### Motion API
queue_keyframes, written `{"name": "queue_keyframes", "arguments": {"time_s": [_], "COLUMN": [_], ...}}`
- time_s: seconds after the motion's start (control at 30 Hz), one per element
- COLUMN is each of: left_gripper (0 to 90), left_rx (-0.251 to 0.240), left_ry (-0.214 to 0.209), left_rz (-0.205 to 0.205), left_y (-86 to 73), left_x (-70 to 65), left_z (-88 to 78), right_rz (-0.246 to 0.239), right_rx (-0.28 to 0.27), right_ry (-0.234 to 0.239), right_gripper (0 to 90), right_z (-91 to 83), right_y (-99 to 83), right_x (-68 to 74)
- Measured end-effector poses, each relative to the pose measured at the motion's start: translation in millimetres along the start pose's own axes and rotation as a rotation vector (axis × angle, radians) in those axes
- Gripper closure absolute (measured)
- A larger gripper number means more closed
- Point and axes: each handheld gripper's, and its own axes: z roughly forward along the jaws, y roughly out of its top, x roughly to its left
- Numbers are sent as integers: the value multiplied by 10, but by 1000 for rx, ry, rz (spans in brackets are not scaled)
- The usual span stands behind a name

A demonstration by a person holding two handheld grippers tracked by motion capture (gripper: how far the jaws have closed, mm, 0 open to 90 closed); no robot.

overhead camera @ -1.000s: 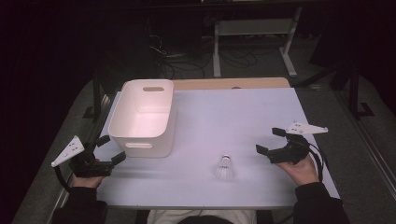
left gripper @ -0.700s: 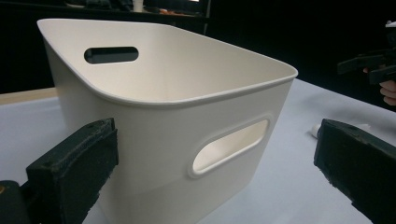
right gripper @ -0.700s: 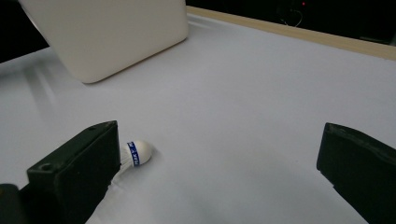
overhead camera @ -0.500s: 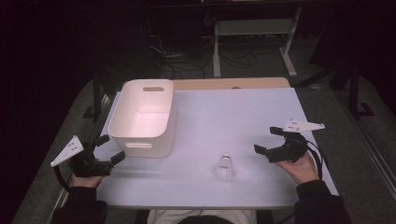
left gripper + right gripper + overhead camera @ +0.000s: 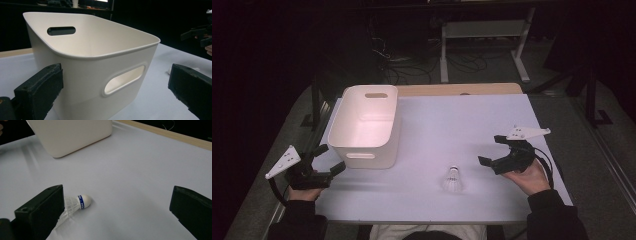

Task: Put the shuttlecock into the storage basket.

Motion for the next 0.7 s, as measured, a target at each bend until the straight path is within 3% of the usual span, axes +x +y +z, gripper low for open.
{"name": "queue_keyframes", "arguments": {"time_s": [0.53, 0.7], "left_gripper": [0, 0], "left_rx": [2, 2], "left_ry": [-1, 0], "left_rz": [1, 1], "left_y": [0, 0], "left_x": [0, 0], "left_z": [1, 1], "right_rz": [-46, -56], "right_rx": [83, 105], "right_ry": [64, 109], "right_gripper": [2, 103], "right_z": [150, 174], "right_y": [36, 47], "right_x": [133, 160]}}
